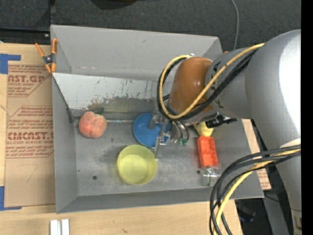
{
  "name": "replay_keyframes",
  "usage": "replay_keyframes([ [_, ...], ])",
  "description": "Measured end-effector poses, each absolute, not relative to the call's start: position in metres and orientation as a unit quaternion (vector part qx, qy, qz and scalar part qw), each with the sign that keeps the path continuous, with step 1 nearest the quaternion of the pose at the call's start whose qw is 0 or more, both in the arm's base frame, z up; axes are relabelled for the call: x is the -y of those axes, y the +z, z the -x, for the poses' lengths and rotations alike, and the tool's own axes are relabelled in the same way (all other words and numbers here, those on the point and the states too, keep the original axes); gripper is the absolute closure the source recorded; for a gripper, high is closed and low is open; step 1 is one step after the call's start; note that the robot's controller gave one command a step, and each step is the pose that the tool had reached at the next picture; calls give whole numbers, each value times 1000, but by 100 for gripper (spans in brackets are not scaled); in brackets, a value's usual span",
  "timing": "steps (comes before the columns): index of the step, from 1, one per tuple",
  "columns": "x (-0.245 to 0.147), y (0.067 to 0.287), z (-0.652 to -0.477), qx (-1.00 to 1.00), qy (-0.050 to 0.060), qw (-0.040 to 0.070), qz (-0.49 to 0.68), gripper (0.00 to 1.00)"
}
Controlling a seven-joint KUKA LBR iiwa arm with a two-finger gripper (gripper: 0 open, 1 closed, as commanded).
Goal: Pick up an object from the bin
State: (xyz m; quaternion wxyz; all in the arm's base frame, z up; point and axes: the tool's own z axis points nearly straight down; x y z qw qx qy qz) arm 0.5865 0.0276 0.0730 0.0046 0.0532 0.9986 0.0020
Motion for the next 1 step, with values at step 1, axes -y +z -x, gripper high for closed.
replay_keyframes([
  [1,-39,72,-592,-940,0,5,342,100],
])
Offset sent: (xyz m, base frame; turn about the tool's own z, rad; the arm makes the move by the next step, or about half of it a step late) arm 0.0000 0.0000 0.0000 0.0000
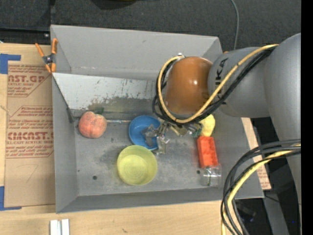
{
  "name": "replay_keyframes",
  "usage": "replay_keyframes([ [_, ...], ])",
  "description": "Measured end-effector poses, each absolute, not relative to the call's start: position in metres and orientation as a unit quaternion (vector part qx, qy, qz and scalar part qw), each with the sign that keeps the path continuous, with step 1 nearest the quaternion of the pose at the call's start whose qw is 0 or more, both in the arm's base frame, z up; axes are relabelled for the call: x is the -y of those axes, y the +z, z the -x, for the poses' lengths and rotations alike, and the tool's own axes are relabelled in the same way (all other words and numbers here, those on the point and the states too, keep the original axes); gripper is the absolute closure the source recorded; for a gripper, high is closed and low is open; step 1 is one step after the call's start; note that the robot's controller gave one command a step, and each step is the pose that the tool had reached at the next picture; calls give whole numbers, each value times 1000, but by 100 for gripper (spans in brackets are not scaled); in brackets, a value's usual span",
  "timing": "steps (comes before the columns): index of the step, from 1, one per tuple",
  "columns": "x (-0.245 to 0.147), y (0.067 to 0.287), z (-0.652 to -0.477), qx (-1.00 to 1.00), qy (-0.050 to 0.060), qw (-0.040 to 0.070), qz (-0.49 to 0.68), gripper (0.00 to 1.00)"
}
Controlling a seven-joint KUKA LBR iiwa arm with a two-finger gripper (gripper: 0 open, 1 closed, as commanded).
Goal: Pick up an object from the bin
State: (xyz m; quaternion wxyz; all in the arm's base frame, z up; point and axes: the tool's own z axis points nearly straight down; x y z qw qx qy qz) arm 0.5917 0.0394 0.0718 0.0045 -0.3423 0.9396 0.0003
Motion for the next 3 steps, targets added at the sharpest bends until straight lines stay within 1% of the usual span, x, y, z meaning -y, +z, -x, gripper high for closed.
replay_keyframes([
  [1,-41,72,-592,-928,0,4,373,100],
  [2,-41,75,-591,-930,1,3,367,100],
  [3,-41,85,-591,-933,2,3,359,100],
])
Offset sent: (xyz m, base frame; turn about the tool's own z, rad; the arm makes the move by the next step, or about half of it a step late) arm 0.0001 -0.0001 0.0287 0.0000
